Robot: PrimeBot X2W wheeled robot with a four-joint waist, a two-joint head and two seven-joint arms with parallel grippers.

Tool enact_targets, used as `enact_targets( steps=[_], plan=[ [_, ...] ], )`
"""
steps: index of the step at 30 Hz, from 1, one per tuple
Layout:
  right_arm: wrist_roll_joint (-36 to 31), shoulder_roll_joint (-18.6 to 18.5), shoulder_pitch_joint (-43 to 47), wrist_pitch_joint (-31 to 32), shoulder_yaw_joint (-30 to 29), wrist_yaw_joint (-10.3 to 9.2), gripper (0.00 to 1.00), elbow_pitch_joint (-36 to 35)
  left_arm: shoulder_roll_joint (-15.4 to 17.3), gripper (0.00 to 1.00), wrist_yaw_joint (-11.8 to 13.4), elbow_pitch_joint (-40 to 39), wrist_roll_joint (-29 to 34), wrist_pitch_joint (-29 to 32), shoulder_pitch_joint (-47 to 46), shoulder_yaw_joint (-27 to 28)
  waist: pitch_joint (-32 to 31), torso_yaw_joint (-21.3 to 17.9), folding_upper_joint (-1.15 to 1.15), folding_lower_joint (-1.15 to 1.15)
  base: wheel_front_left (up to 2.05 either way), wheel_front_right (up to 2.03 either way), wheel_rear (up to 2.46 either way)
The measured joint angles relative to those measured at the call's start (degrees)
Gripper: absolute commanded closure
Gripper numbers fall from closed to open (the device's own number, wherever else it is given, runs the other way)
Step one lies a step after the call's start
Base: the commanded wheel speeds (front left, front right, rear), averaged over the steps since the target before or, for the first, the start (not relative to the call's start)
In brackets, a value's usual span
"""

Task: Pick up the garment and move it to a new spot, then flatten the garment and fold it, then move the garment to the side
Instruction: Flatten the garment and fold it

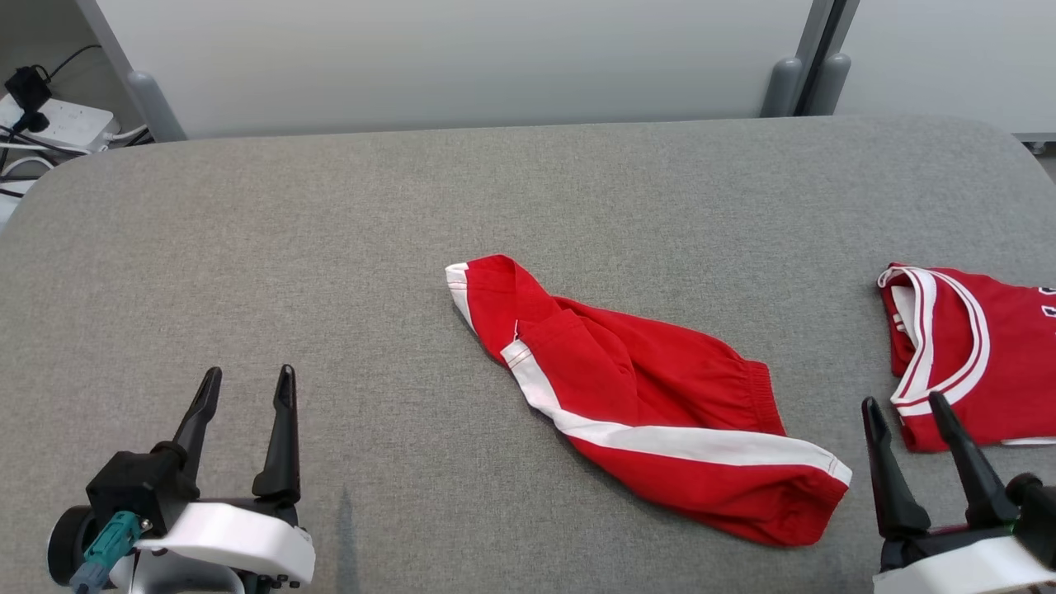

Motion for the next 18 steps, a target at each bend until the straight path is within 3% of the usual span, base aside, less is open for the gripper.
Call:
enact_targets(
  steps=[18],
  plan=[
    [-0.6, 0.8, 2.4, 0.4, 2.1, 0.01, 0.00, 3.4, 0.2, 0.00, 0.5, -0.2, -0.1, 0.0, 2.3, -0.1, -0.7, -0.1, 0.00, 0.00, 0.00, 0.00, 0.00]
  ],
)
